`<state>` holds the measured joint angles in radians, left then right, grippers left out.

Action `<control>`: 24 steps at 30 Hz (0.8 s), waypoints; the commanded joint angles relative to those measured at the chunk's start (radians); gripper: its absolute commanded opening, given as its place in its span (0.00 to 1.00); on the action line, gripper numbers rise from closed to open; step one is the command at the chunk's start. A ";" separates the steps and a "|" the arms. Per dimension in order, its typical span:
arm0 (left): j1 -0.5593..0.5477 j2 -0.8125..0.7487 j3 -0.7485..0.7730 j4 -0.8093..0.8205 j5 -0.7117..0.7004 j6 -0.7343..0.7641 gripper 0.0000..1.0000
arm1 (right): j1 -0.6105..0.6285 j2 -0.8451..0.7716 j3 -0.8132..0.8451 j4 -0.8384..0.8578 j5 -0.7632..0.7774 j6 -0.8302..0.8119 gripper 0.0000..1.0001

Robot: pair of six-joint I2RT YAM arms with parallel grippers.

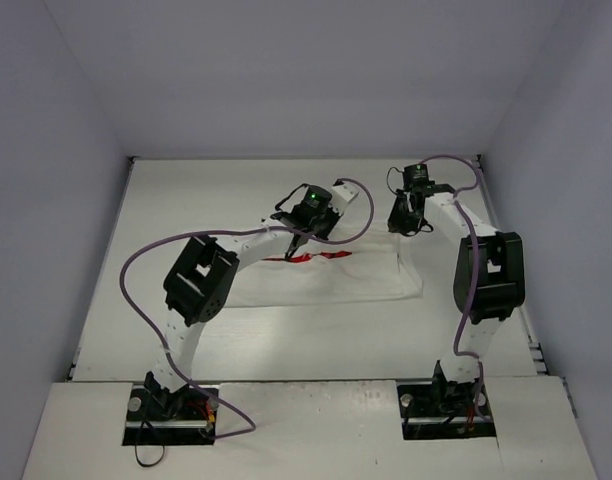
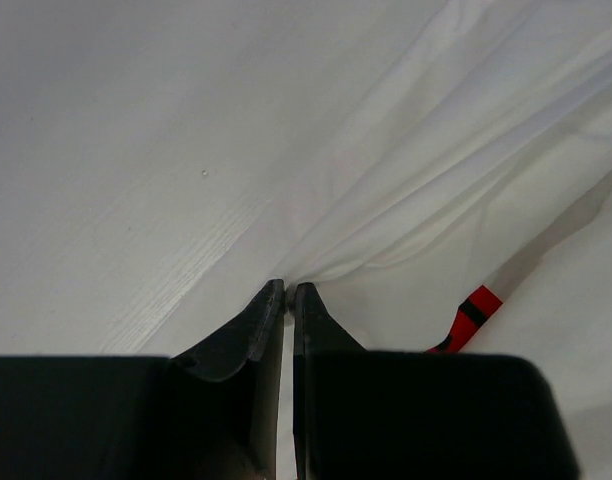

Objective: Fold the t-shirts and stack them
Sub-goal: Fold the other side of the tshirt into a rectangle

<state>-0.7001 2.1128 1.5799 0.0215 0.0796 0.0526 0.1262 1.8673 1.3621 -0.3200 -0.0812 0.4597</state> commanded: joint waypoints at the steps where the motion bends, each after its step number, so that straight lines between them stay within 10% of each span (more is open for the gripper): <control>1: 0.029 -0.118 0.022 -0.013 -0.026 -0.008 0.00 | -0.009 -0.138 0.001 -0.008 0.055 -0.049 0.00; 24: -0.226 -0.427 -0.428 0.016 -0.070 -0.110 0.00 | -0.002 -0.634 -0.609 -0.022 -0.080 0.100 0.00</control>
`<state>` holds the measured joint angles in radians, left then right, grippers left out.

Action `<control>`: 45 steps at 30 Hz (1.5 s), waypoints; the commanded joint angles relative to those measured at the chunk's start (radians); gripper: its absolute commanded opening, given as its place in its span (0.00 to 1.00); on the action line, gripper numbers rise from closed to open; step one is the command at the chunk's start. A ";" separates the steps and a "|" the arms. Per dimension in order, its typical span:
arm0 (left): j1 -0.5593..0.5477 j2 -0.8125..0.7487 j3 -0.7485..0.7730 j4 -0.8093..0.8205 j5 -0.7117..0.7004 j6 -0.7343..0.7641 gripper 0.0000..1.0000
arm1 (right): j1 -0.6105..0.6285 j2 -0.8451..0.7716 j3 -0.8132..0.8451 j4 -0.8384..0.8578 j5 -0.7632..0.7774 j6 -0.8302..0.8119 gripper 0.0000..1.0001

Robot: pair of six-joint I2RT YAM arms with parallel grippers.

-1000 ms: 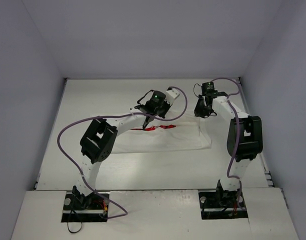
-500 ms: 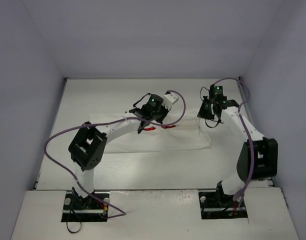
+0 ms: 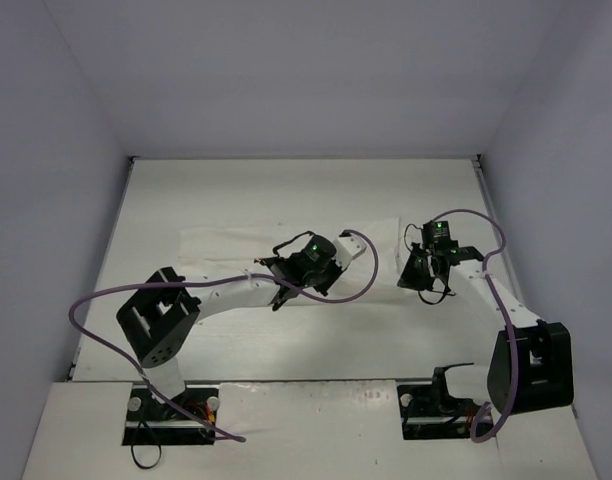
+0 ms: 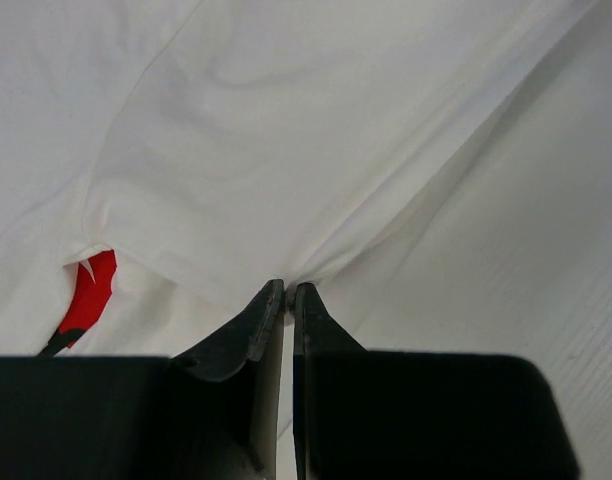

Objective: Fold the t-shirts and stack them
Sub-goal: Fold the other side of the tshirt into a rectangle

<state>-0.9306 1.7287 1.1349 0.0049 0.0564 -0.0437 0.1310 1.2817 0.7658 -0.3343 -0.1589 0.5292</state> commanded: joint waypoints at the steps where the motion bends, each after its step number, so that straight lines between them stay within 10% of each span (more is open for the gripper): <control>1: 0.004 -0.048 0.012 0.028 -0.052 -0.005 0.00 | -0.003 -0.057 -0.023 -0.013 -0.017 0.042 0.00; 17: 0.025 -0.051 0.062 0.018 -0.099 0.088 0.00 | 0.015 -0.028 0.059 -0.081 -0.002 0.139 0.00; 34: 0.209 0.241 0.369 0.026 0.002 0.154 0.00 | -0.008 0.494 0.549 -0.086 0.017 0.091 0.00; 41: 0.234 0.305 0.447 0.010 0.043 0.127 0.00 | 0.010 0.520 0.656 -0.079 0.006 -0.224 0.00; 45: 0.250 0.304 0.450 0.001 0.087 0.091 0.00 | 0.091 0.364 0.536 -0.011 0.071 -0.446 0.17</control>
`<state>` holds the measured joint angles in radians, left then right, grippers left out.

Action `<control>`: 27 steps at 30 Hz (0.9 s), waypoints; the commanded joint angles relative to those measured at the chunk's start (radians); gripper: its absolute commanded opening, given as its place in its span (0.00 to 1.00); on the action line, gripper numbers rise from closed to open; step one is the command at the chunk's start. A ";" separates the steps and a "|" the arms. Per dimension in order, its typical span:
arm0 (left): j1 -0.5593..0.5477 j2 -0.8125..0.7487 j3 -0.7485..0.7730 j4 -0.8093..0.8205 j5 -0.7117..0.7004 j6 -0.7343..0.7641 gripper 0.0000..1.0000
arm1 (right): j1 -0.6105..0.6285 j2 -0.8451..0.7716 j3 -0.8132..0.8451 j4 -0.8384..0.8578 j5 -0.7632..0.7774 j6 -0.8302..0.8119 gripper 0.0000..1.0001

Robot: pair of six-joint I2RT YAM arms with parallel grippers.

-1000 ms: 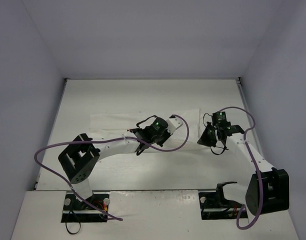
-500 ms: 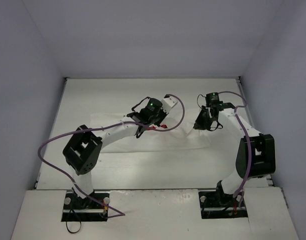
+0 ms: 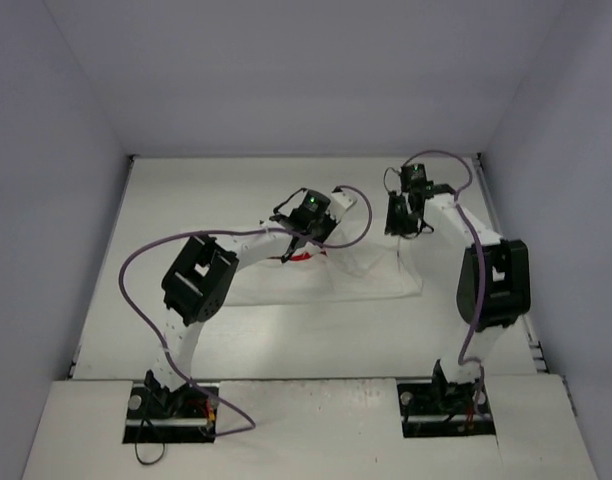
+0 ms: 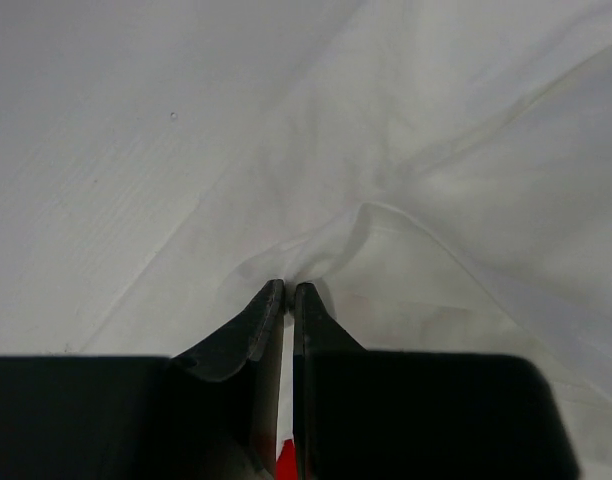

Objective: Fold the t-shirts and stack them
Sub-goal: Fold the other side of the tshirt into a rectangle

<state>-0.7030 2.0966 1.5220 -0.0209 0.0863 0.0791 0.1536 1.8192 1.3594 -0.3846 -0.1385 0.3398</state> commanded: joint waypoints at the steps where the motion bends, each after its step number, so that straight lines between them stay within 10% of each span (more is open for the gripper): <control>1: 0.029 -0.065 0.059 0.028 0.069 -0.038 0.00 | 0.077 -0.232 -0.123 0.068 0.051 -0.269 0.23; 7: 0.039 -0.075 0.026 0.035 0.161 -0.066 0.00 | 0.091 -0.466 -0.402 0.251 -0.070 -0.320 0.47; 27: 0.068 -0.059 0.063 -0.068 0.280 -0.094 0.00 | 0.284 -0.525 -0.636 0.584 -0.154 -0.442 0.50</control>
<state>-0.6423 2.0953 1.5238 -0.0769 0.3369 -0.0183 0.4182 1.2492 0.7273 0.0890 -0.3037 -0.0655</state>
